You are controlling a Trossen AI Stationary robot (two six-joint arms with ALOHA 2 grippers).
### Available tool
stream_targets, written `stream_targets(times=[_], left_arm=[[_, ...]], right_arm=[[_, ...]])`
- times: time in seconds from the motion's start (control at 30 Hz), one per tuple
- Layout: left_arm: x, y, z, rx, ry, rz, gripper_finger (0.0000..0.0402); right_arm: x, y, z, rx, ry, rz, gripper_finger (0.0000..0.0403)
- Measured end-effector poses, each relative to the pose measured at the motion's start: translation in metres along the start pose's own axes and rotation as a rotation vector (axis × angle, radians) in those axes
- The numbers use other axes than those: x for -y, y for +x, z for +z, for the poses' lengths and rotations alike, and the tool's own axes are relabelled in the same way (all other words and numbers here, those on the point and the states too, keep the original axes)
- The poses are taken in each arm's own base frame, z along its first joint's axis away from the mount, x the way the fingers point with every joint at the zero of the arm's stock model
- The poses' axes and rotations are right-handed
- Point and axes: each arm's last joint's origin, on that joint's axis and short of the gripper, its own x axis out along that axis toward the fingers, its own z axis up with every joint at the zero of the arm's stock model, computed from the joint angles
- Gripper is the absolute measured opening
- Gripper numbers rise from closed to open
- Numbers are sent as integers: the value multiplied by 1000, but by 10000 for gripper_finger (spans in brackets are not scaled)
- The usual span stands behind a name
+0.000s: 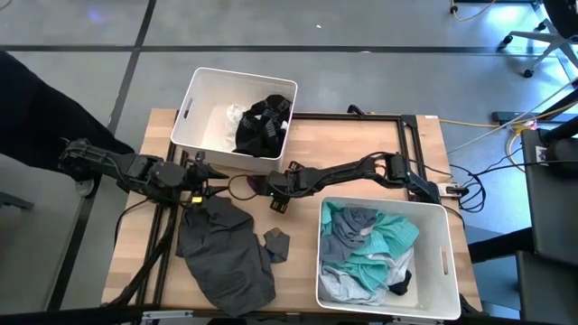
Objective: Sort clothes
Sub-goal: Put the purple black sock into the bottom white bin
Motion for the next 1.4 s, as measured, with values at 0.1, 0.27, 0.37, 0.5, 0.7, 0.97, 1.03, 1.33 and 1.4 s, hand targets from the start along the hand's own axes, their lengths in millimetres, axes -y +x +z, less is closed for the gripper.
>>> stream_targets(times=[0.1,0.27,0.37,0.5,0.7,0.97,1.03,1.33,1.4], left_arm=[[0,0,0,0,1,0,147],[0,0,0,-1,1,1,147],[0,0,0,-1,1,4,147],[0,0,0,-1,1,4,147],[0,0,0,-2,1,4,147],[0,0,0,0,17,4,147],[0,0,0,0,15,4,147],[0,0,0,-1,15,4,147],[0,0,0,1,15,4,147]], right_arm=[[2,6,1,-10,8,28,194],[2,7,2,-6,-7,47,133],[2,7,2,-7,-34,53,81],[3,7,2,-4,-77,25,14],[3,-9,0,-17,-117,-8,32],[-6,-87,4,96,-172,-28,12],[-5,-110,6,143,-176,-34,13],[4,-210,-2,316,-167,37,24],[5,-233,-7,362,-167,69,25]])
